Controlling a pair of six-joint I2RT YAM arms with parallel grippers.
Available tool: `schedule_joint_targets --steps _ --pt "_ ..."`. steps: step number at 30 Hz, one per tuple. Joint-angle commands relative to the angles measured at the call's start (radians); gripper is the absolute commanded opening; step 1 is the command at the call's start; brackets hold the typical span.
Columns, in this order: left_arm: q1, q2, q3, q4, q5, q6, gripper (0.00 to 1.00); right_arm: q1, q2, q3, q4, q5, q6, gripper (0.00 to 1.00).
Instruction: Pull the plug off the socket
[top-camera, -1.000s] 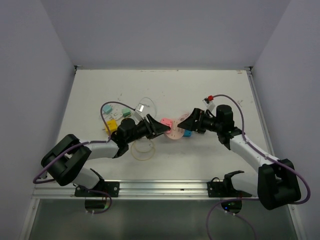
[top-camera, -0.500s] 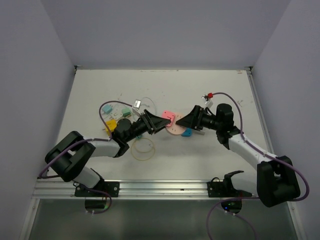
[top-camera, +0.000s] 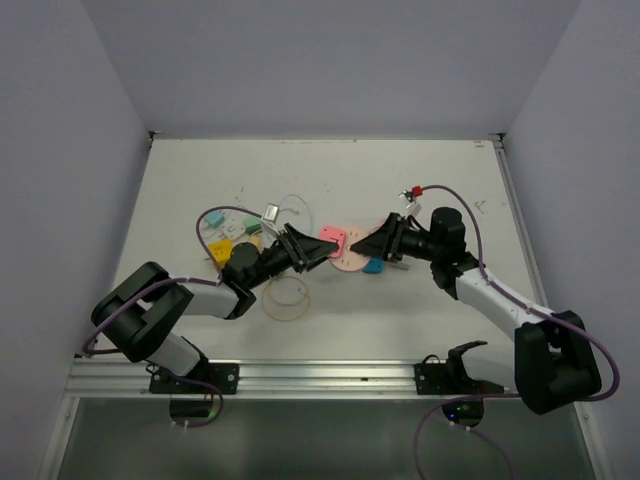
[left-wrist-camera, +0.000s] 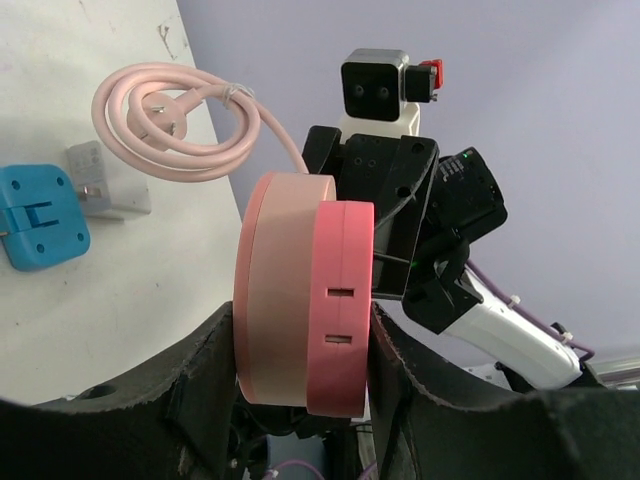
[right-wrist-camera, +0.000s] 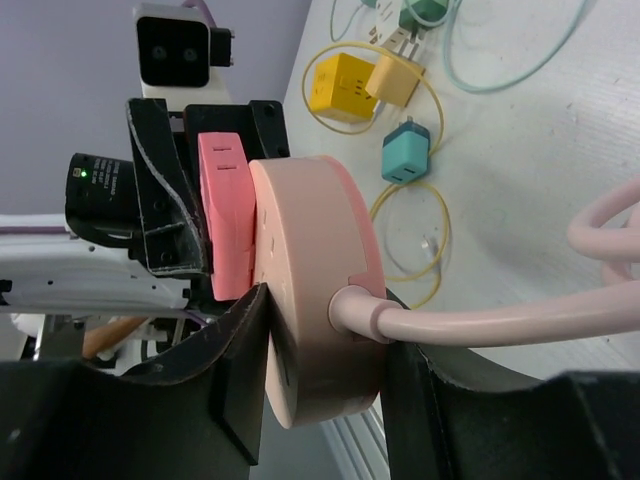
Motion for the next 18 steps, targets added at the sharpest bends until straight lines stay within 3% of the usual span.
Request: schedule_joint_targets --steps 1,3,9,12,16,18 --pt "0.001 -0.052 -0.016 0.058 -0.011 0.061 0.42 0.01 -0.036 0.042 -0.081 0.01 -0.122 0.06" --pt "0.006 -0.066 -0.035 0.03 -0.01 0.086 0.56 0.01 -0.047 0.05 -0.129 0.019 -0.156 0.0" --pt "0.012 -0.171 -0.02 -0.203 -0.02 0.236 0.91 0.01 -0.056 0.082 -0.242 0.042 -0.233 0.0" --pt "0.012 -0.242 0.029 -0.41 -0.057 0.354 1.0 0.016 -0.054 0.097 -0.281 0.053 -0.265 0.0" --pt "0.012 -0.3 0.094 -0.67 -0.129 0.491 1.0 0.028 -0.051 0.114 -0.305 0.064 -0.277 0.0" --pt "0.012 -0.305 0.117 -0.721 -0.143 0.541 1.0 0.04 -0.05 0.12 -0.314 0.07 -0.282 0.0"
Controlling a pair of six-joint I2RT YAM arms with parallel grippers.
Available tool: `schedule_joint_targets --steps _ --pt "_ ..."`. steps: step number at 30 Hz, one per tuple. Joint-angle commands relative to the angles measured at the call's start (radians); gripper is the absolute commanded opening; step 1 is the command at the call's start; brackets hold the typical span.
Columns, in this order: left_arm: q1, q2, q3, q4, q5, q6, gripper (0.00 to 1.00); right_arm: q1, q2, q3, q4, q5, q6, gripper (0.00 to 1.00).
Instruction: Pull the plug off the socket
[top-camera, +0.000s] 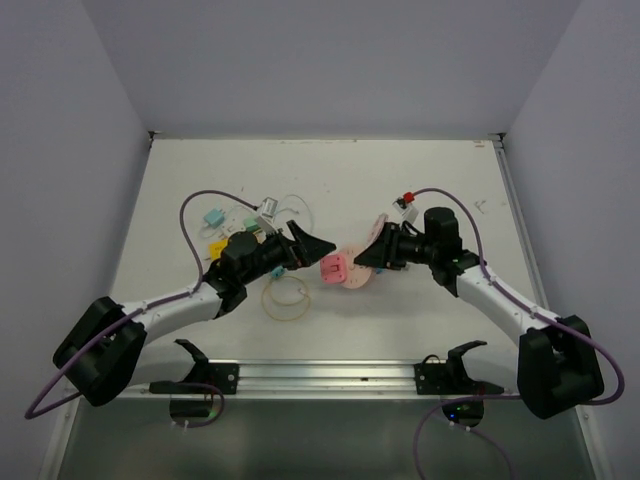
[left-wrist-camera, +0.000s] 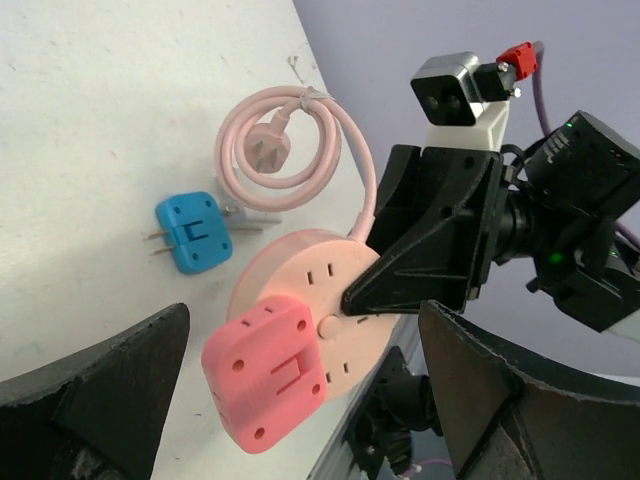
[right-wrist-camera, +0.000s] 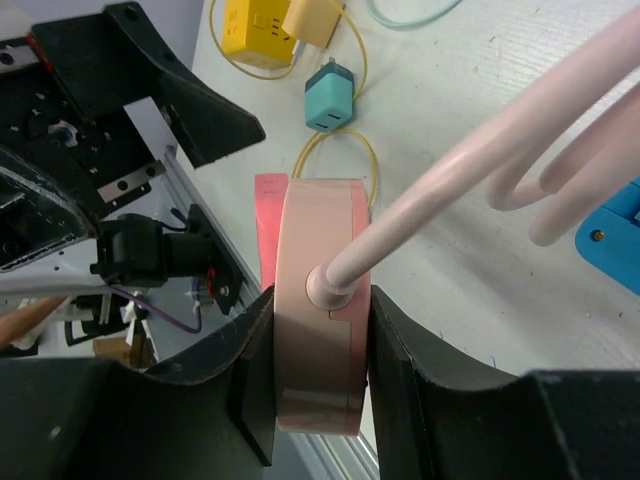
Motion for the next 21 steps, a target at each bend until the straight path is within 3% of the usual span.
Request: schedule_joint_targets --steps 1,15,21 --pt "0.007 -0.022 0.066 -0.203 -0.057 0.176 1.0 0.021 -0.024 0.075 -0.001 0.007 -0.048 0.0" --pt "0.004 0.053 0.001 -0.099 0.118 0.076 0.92 0.044 -0.044 0.083 -0.015 0.075 -0.061 0.0" --pt "-0.042 0.079 -0.012 -0.04 0.119 0.036 0.87 0.045 -0.036 0.071 0.027 0.071 -0.029 0.0"
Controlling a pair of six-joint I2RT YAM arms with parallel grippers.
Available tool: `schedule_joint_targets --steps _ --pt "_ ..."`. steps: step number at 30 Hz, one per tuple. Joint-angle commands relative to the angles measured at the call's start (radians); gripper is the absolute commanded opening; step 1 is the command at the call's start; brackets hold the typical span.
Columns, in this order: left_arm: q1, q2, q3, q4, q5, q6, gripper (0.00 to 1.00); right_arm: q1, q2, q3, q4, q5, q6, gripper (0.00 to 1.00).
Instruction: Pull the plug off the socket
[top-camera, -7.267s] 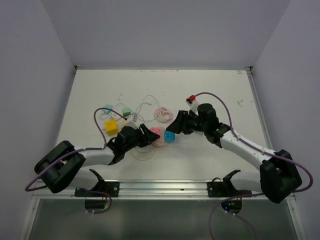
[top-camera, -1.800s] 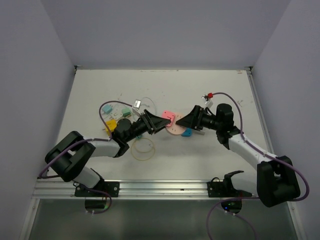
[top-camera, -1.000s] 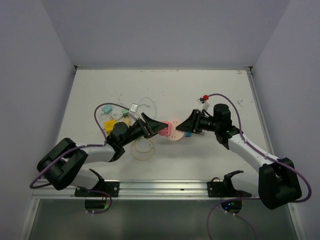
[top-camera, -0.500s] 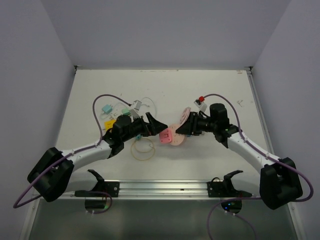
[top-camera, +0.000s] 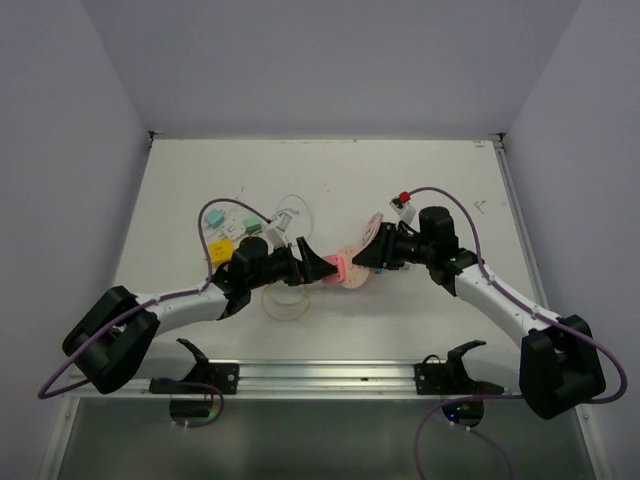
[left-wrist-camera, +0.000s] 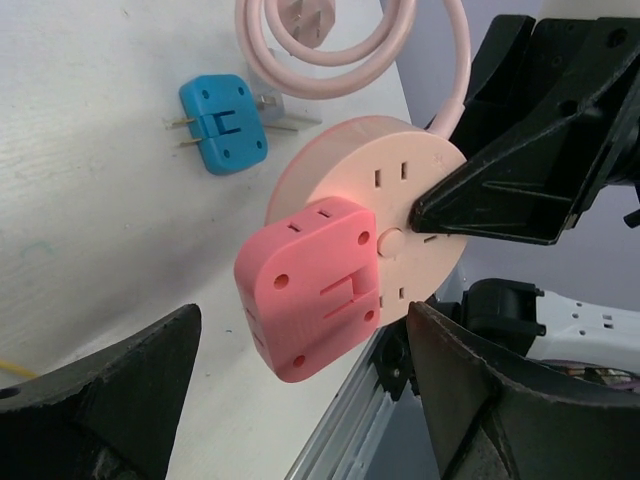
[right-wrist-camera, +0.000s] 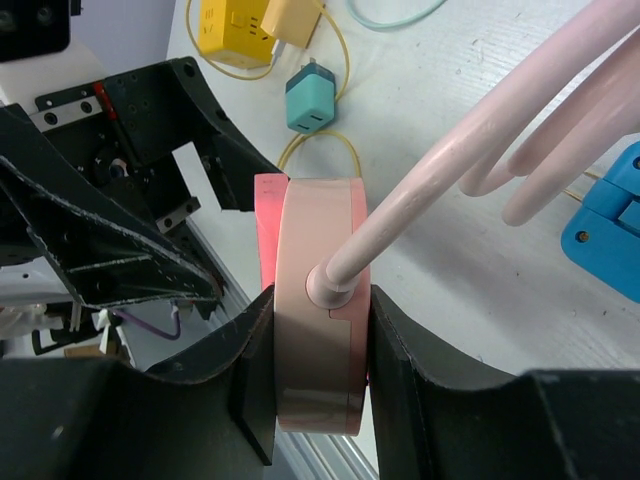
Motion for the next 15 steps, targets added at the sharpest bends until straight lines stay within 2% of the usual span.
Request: schedule_joint_targets --steps 1,7,9,15 --pt "-0.03 0.032 0.001 0.098 0.028 -0.027 0.86 0.003 -0.038 0.043 0.087 -0.011 0.009 0.0" --pt "-0.052 0.083 0.015 0.144 0.017 -0.046 0.79 0.011 -0.041 0.04 0.084 -0.005 0.003 0.0" --pt "-0.056 0.083 0.016 0.153 0.014 -0.055 0.74 0.014 -0.041 0.037 0.075 0.01 -0.005 0.0" --pt "-0.059 0.008 0.012 0.092 -0.044 -0.046 0.6 0.018 -0.041 0.036 0.007 0.079 -0.064 0.0"
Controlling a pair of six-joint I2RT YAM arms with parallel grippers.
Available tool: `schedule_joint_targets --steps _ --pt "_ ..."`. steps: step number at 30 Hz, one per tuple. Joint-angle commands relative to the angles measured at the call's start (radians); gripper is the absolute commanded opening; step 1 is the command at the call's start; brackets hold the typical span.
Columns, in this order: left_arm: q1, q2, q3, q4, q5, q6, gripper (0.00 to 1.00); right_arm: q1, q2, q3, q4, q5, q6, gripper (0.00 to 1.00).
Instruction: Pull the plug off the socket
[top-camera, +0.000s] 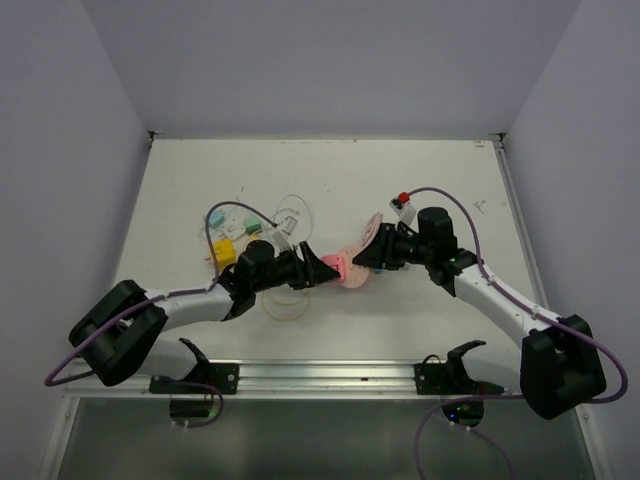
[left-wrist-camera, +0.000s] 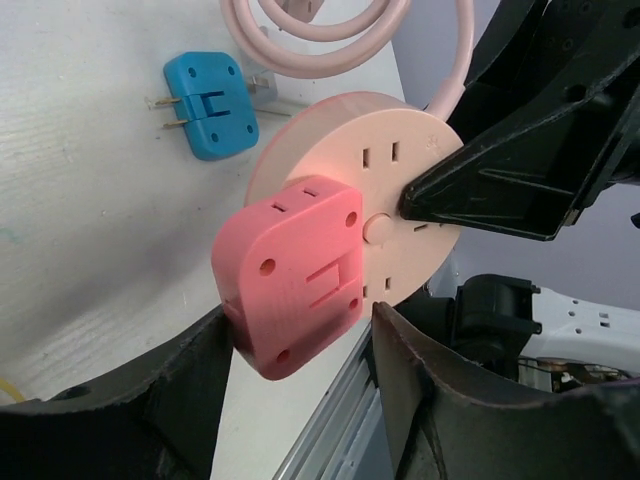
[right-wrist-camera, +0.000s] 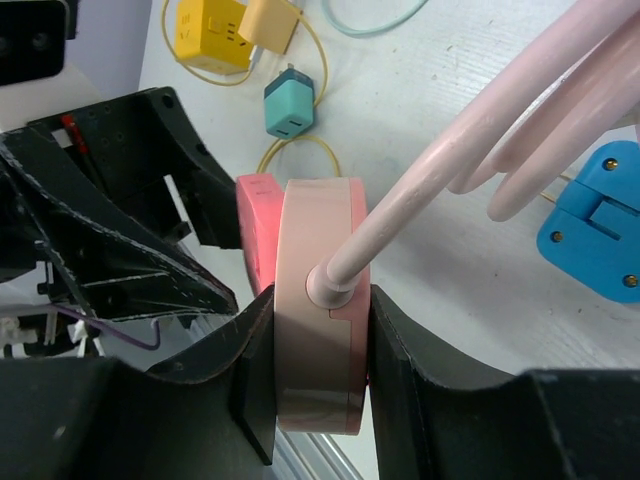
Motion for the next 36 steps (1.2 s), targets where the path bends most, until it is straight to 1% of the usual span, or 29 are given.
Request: schedule_joint_targets --steps 1,2,5,11,17,19,20,25,27,29,34,36 --pt "-0.005 -0.07 0.012 0.016 -0.04 0.003 0.59 0.005 -0.041 0.036 0.008 0.064 -0.053 0.0" --pt "-0.007 -0.075 0.01 0.016 -0.04 0.002 0.55 0.01 -0.038 0.037 0.008 0.074 -0.066 0.0" --pt "-0.01 -0.08 0.012 0.019 -0.032 -0.007 0.53 0.022 -0.038 0.042 -0.034 0.124 -0.078 0.0" --pt "-0.039 -0.057 0.038 0.03 -0.023 -0.014 0.52 0.034 -0.038 0.048 -0.069 0.198 -0.084 0.0" --pt "-0.07 -0.02 0.076 0.013 -0.027 -0.006 0.52 0.038 -0.039 0.05 -0.08 0.224 -0.08 0.0" --pt "-0.071 -0.026 0.081 -0.025 -0.058 0.0 0.53 0.039 -0.039 0.05 -0.083 0.226 -0.081 0.0" --pt "-0.07 -0.032 0.084 -0.047 -0.073 0.008 0.57 0.039 -0.039 0.05 -0.084 0.226 -0.083 0.0" --pt "-0.07 -0.049 0.122 -0.197 -0.162 0.029 0.66 0.041 -0.053 0.053 -0.095 0.23 -0.086 0.0" --pt "-0.07 -0.037 0.139 -0.236 -0.184 0.034 0.66 0.044 -0.055 0.056 -0.093 0.23 -0.086 0.0" --pt "-0.07 -0.028 0.154 -0.247 -0.184 0.034 0.65 0.05 -0.055 0.06 -0.098 0.232 -0.089 0.0" --pt "-0.071 0.018 0.199 -0.242 -0.159 0.04 0.58 0.071 -0.061 0.073 -0.112 0.255 -0.095 0.0" --pt "-0.073 0.034 0.219 -0.242 -0.149 0.043 0.56 0.074 -0.062 0.076 -0.118 0.265 -0.095 0.0"
